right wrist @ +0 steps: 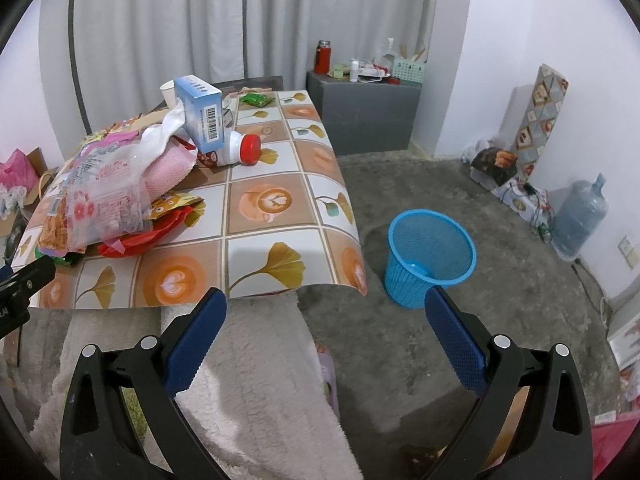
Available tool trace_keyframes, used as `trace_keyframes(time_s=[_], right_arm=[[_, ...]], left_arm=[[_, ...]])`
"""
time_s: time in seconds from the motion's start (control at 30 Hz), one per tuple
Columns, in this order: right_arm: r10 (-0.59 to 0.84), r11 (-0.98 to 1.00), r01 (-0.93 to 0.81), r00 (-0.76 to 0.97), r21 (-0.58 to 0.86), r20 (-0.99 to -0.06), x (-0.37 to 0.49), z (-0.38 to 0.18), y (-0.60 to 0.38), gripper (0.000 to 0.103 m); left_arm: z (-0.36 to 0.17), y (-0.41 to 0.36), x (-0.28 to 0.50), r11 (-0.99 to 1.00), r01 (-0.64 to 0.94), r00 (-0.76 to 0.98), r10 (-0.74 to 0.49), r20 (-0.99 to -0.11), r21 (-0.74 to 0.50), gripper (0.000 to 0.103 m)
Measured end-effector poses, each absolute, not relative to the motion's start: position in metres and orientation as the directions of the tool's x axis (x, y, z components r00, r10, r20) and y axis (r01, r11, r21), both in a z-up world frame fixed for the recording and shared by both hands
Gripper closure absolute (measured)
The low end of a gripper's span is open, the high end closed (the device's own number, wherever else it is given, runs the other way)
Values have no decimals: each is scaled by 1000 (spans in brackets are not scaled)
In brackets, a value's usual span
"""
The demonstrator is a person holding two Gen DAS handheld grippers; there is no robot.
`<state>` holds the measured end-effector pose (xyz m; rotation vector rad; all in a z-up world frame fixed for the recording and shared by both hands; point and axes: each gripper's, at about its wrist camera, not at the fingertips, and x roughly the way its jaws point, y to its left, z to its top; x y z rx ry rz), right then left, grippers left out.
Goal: Collect trash
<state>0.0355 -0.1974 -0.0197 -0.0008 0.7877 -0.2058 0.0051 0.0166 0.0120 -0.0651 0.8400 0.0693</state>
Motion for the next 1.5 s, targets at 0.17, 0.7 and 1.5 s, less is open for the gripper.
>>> trace_keyframes(time_s=[0.17, 0.7, 1.5], right_arm=[[-183, 980, 183, 686, -77, -704, 35, -20, -198, 8], [-139, 986, 160, 704, -34, -696, 36, -18, -194, 8], [96, 969, 90, 719, 228, -688, 99, -25, -217, 25]], left_arm=[[12, 16, 5, 996, -87, 667, 36, -744, -29, 6], [3, 26, 3, 994, -55, 682, -35, -731, -98, 6], [6, -28, 43, 945, 248, 854, -110, -508, 213, 7]])
